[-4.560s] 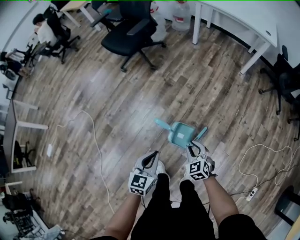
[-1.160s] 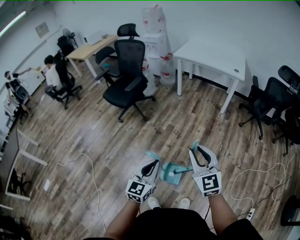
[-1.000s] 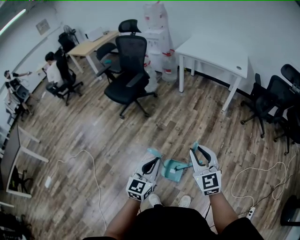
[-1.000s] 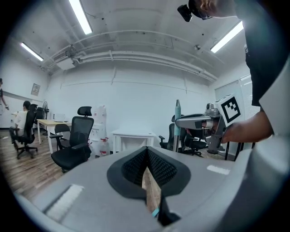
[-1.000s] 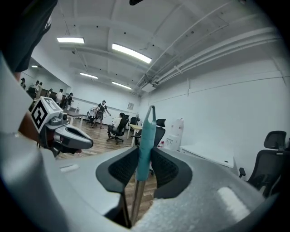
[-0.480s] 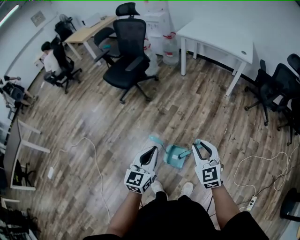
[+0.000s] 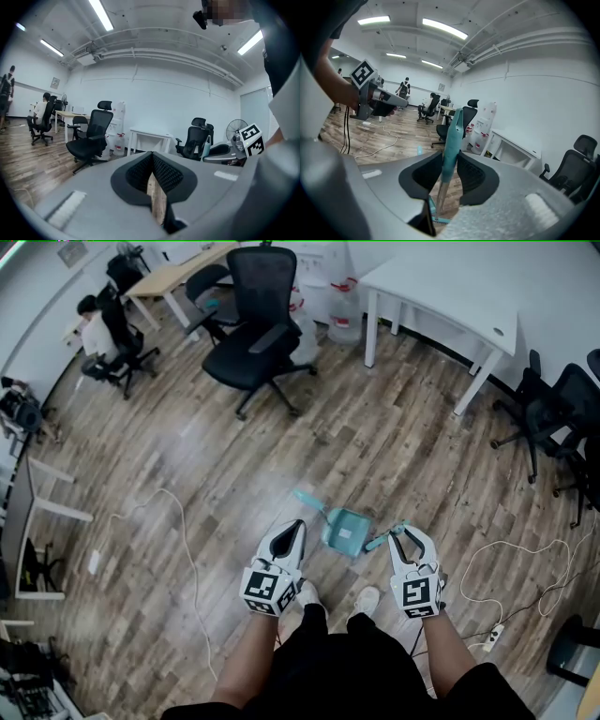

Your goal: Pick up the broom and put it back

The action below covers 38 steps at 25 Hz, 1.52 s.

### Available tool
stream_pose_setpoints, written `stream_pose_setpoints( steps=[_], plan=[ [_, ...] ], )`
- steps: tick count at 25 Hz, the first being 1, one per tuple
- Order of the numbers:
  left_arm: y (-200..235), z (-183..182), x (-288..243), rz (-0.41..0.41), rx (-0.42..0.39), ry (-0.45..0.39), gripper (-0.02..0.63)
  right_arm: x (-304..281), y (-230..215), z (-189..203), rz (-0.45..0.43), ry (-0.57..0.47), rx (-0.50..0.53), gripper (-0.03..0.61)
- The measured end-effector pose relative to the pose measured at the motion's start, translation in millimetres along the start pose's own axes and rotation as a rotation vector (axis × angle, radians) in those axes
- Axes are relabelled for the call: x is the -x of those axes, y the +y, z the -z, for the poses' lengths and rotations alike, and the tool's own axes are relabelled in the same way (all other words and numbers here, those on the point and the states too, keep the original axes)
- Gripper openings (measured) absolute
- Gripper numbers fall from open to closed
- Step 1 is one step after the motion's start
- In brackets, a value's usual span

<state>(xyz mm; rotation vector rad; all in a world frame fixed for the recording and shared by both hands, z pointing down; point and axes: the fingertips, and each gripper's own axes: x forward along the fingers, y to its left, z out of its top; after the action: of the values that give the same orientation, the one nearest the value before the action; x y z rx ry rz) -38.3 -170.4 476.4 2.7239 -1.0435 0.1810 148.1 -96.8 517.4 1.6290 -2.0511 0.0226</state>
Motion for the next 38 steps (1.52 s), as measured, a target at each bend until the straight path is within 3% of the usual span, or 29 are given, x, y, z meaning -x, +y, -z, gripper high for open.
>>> stream_pose_setpoints(
  steps=[14,25,31,38],
  plan=[
    [-7.6,61.2,4.1,-0.004,0.042,0.114,0.015,4.1,11.2,77.7,-0.02,0.171,-0.035,0.103],
    [21.6,110.4,30.8,-0.096,0.078,0.204,0.015,0.6,23.5,126.0,-0.031,0.286,-0.06,0.103],
    [13.9,136.7,38.1,-0.08,0.113,0.264,0.015,-2.2,31.8,137.5,-0.045,0.329,-0.011,0.103],
    [9.3,149.5,39.9,-0.08,0.132,0.278,0.015,-31.5,56.9,163.6,-0.107,0.366,0.029,0.098]
  ],
)
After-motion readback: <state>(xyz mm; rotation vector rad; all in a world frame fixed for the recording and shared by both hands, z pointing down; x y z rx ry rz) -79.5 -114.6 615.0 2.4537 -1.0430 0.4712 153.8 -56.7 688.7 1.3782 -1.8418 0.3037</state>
